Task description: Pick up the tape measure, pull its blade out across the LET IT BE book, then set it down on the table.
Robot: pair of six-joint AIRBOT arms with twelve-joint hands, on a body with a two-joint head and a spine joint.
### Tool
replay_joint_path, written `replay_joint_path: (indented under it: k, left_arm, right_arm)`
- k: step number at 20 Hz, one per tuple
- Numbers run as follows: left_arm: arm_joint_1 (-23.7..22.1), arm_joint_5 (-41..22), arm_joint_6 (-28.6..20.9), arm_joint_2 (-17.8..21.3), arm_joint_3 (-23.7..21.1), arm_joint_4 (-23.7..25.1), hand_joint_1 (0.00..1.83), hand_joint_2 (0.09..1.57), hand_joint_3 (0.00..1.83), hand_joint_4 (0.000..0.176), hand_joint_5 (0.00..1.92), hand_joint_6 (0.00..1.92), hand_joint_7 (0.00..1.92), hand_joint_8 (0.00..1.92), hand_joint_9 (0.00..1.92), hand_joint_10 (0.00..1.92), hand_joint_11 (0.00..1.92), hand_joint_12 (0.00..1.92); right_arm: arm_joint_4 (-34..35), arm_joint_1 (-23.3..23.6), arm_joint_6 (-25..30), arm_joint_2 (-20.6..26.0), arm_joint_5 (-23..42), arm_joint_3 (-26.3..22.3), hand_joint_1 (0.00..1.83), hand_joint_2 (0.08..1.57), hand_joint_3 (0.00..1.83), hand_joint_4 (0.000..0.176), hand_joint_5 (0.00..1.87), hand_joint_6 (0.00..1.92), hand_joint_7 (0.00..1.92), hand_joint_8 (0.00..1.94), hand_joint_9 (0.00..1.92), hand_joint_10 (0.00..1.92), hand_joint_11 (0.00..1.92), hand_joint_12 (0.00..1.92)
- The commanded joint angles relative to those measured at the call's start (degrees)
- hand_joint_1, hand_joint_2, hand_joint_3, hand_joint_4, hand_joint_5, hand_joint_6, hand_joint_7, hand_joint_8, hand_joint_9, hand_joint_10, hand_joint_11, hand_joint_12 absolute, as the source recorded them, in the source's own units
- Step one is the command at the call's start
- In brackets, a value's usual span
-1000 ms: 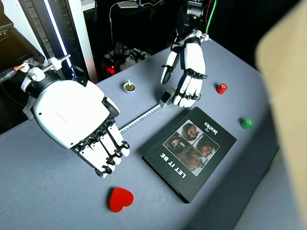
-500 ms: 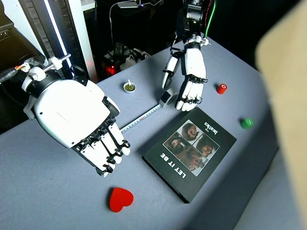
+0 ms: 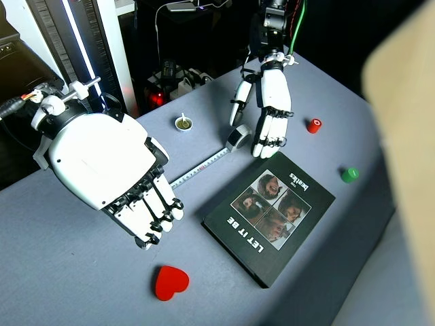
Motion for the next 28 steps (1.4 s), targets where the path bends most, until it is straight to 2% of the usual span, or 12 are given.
replay_joint_path:
  k: [1, 17, 19, 20, 21, 22, 23, 24, 25, 28]
  left_arm:
    - [-0.3, -5.9, 0.1, -0.4, -0.1, 0.0, 0.93, 1.09, 0.00, 0.000, 0.43, 0.00, 0.38, 0.00, 0.37, 0.00, 0.28, 0.37]
    - [0.1, -4.6, 4.2, -2.7, 0.4, -1.6, 0.94, 1.09, 0.00, 0.000, 0.44, 0.00, 0.40, 0.00, 0.39, 0.00, 0.32, 0.39]
    - [-0.1, -4.1, 4.7, -2.9, 0.5, -1.7, 1.02, 1.12, 0.00, 0.000, 0.53, 0.01, 0.49, 0.00, 0.48, 0.01, 0.41, 0.42]
    - [-0.2, -4.1, 5.0, -3.0, 0.5, -1.8, 1.11, 1.15, 0.00, 0.000, 0.61, 0.01, 0.57, 0.01, 0.58, 0.01, 0.49, 0.45]
    - [-0.4, -4.0, 5.4, -3.2, 0.5, -2.1, 1.18, 1.15, 0.00, 0.000, 0.69, 0.01, 0.71, 0.01, 0.75, 0.02, 0.61, 0.49]
    - [-0.6, -3.7, 5.8, -3.2, 0.5, -2.3, 1.42, 1.11, 0.00, 0.000, 0.83, 0.00, 0.85, 0.79, 0.94, 0.91, 0.77, 0.51]
    - [-0.8, -3.7, 6.0, -3.3, 0.5, -2.3, 1.49, 1.09, 0.00, 0.000, 0.84, 0.66, 0.96, 0.89, 1.10, 0.85, 0.86, 1.29]
    - [-0.8, -3.7, 6.1, -3.3, 0.5, -2.3, 1.41, 1.08, 0.00, 0.000, 0.92, 0.71, 1.00, 0.96, 1.12, 1.00, 0.95, 1.09]
    - [-0.8, -3.7, 6.1, -3.3, 0.5, -2.3, 1.40, 1.07, 0.00, 0.000, 0.99, 0.64, 1.04, 0.92, 1.14, 1.00, 1.05, 1.00]
    - [-0.8, -4.1, 6.1, -3.1, 0.3, -2.3, 1.39, 1.05, 0.00, 0.000, 1.06, 0.65, 1.05, 0.83, 1.16, 0.98, 1.08, 0.91]
  right_arm:
    - [-3.9, 0.3, 0.0, 0.2, -1.0, -0.2, 0.16, 1.20, 0.00, 0.009, 0.50, 0.01, 0.57, 0.00, 0.59, 0.01, 0.19, 0.95]
    - [-3.9, 0.0, -0.2, 0.1, -0.6, -0.2, 0.17, 1.20, 0.00, 0.008, 0.49, 0.00, 0.59, 0.00, 0.61, 0.01, 0.21, 0.94]
    - [-3.9, 0.0, -0.2, 0.0, -0.6, -0.2, 0.17, 1.20, 0.00, 0.008, 0.50, 0.00, 0.60, 0.00, 0.61, 0.01, 0.21, 0.94]
    - [-3.9, -0.1, -0.3, 0.0, -0.6, -0.2, 0.17, 1.20, 0.00, 0.008, 0.50, 0.00, 0.60, 0.00, 0.61, 0.01, 0.20, 0.93]
    - [-3.9, -0.1, -0.3, 0.0, -0.6, -0.2, 0.17, 1.20, 0.00, 0.008, 0.51, 0.01, 0.60, 0.00, 0.61, 0.01, 0.21, 0.93]
    - [-3.9, -0.1, -0.3, 0.0, -0.5, -0.2, 0.17, 1.20, 0.00, 0.008, 0.51, 0.01, 0.60, 0.00, 0.61, 0.01, 0.21, 0.93]
    - [-3.9, -0.1, -0.4, 0.0, -0.5, -0.2, 0.17, 1.20, 0.00, 0.008, 0.51, 0.00, 0.60, 0.00, 0.61, 0.00, 0.21, 0.93]
    - [-3.9, -0.1, -0.4, 0.0, -0.5, -0.2, 0.17, 1.20, 0.00, 0.008, 0.51, 0.00, 0.60, 0.00, 0.61, 0.00, 0.21, 0.93]
    - [-3.9, -0.1, -0.4, 0.0, -0.5, -0.2, 0.17, 1.20, 0.00, 0.008, 0.51, 0.00, 0.60, 0.00, 0.60, 0.00, 0.21, 0.93]
    - [-3.9, -0.1, -0.5, 0.0, -0.5, -0.2, 0.17, 1.20, 0.00, 0.009, 0.50, 0.00, 0.61, 0.01, 0.62, 0.01, 0.22, 0.94]
